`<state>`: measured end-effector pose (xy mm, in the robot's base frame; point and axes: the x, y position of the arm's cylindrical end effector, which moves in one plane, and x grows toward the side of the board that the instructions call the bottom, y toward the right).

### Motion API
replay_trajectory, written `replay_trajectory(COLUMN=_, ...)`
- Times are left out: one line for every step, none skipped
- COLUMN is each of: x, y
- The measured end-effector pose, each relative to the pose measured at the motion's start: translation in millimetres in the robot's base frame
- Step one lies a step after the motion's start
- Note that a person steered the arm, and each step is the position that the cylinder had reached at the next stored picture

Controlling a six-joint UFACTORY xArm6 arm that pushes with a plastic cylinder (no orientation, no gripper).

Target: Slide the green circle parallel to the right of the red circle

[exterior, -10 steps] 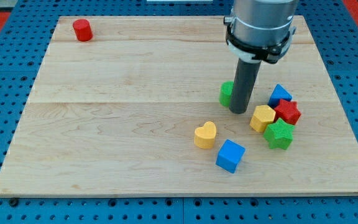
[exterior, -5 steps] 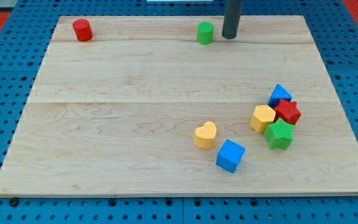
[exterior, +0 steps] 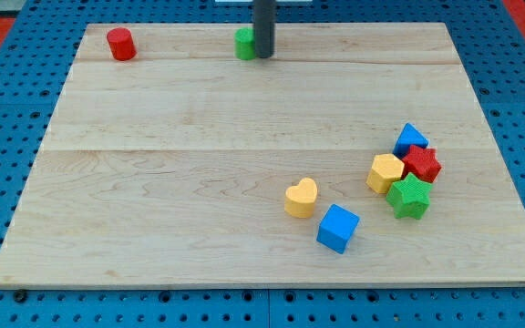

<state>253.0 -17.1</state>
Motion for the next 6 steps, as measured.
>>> replay_trajectory(x=-0.9, y=-2.9)
replay_trajectory(x=-20.7, y=14.0)
replay_trajectory(x=-0.1, y=62.8)
replay_trajectory(x=25.7, y=92.5)
replay_trajectory(x=42.9, y=106.3)
replay_trajectory(x=88.4, y=133.0)
